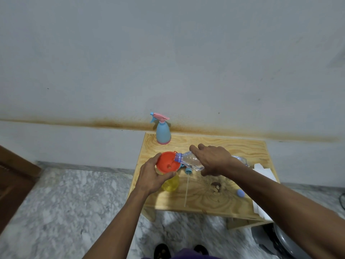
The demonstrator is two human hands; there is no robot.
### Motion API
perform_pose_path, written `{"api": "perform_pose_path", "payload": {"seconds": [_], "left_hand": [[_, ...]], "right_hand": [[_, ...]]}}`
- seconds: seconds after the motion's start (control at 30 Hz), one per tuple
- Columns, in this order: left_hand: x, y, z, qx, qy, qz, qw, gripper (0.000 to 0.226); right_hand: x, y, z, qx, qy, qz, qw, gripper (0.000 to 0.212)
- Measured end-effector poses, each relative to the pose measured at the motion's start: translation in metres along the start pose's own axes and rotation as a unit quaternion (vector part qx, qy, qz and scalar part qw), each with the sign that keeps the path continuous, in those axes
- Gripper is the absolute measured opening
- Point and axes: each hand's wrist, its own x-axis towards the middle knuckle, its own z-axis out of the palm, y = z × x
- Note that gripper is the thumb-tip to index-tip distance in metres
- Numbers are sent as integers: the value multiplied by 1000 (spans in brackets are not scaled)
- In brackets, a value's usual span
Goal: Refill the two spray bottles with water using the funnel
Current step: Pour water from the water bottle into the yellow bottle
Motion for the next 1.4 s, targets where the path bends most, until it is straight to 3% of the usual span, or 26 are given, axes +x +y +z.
{"api": "perform_pose_path", "payload": {"seconds": [0.2,0.4,0.63,0.8,1.0,1.4], "left_hand": [[0,2,-2,-1,-3,3,1000,94],[0,2,-2,-5,-5,3,1000,93],[2,-2,-2,4,-5,-3,1000,96],[4,0,-1,5,-4,1,1000,93],[0,5,-1,-1,-6,3,1000,88],[4,5,-1,-14,-4,-11,1000,90]], "right_hand": [[1,-6,4,48,18,4,999,81],[4,-14,24,235,72,29,969,80],[-4,-13,67,465,244,129,841,76],[-16,-3,90,498,296,267,770,81],[-31,10,117,526,348,363,686,65],[-45,29,144,521,319,408,679,63]]}}
